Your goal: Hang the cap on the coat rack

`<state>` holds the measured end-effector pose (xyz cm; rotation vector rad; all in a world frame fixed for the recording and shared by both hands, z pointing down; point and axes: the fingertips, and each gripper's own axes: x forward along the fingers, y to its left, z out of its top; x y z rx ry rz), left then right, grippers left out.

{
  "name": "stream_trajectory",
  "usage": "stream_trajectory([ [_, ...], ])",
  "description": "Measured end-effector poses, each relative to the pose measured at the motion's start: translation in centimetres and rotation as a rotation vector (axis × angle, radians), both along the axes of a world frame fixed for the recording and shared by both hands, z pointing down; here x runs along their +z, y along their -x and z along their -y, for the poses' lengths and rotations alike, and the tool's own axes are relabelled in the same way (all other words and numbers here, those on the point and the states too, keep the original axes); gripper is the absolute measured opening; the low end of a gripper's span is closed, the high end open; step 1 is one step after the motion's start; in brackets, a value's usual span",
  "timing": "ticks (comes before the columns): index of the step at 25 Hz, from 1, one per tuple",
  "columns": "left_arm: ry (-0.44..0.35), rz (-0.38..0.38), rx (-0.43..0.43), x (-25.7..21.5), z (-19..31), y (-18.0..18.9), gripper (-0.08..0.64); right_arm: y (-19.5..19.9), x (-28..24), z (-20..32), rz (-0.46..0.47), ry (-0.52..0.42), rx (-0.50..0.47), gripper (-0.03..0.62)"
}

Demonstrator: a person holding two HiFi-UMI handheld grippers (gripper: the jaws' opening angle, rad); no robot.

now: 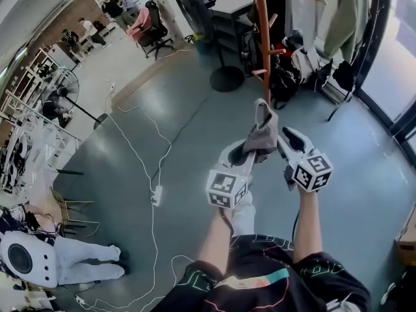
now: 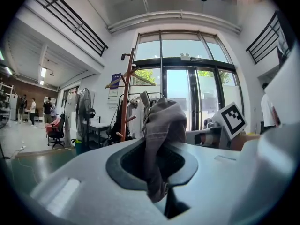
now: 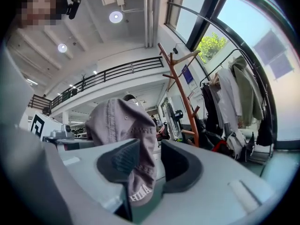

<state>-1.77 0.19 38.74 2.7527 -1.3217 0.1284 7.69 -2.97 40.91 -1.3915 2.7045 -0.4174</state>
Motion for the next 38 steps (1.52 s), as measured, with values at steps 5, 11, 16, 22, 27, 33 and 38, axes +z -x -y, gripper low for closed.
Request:
stream_trajectory([
  [5, -0.002, 0.011, 0.123, 0.9, 2.4, -0.5, 0.057, 0.2, 1.6, 2.8, 0.050, 0.021, 0.004, 0.161],
  [11, 0.025, 0.032, 0.222, 2.7, 5.8, -0.3, 0.057, 1.4, 2.7, 6.3, 0.071, 0.017, -0.018, 0.152],
  [16, 0.056, 0.029, 0.197, 4.0, 10.4, 1.1, 0.057, 3.2, 3.1, 9.7, 0.034, 0.017, -0.026, 0.040],
  [22, 0.123, -0.002, 0.102, 6.0, 15.7, 1.9, 0.058, 2.5, 3.5, 12.8, -0.017, 0.035, 0.005, 0.034],
  [27, 0.162, -0.037, 0.083, 6.9, 19.8, 2.0, 0.058, 2.0, 3.1, 15.5, -0.063, 0.047, 0.027, 0.034],
  [33, 0.168, -0.059, 0.109, 6.6, 23.3, 1.1, 0.058, 1.3, 2.0, 18.1, -0.107, 0.043, 0.066, 0.033],
  [38, 0.203, -0.047, 0.122, 7.8, 26.3, 0.7, 0.060, 0.9, 2.9, 20.2, -0.130, 0.070, 0.093, 0.034],
])
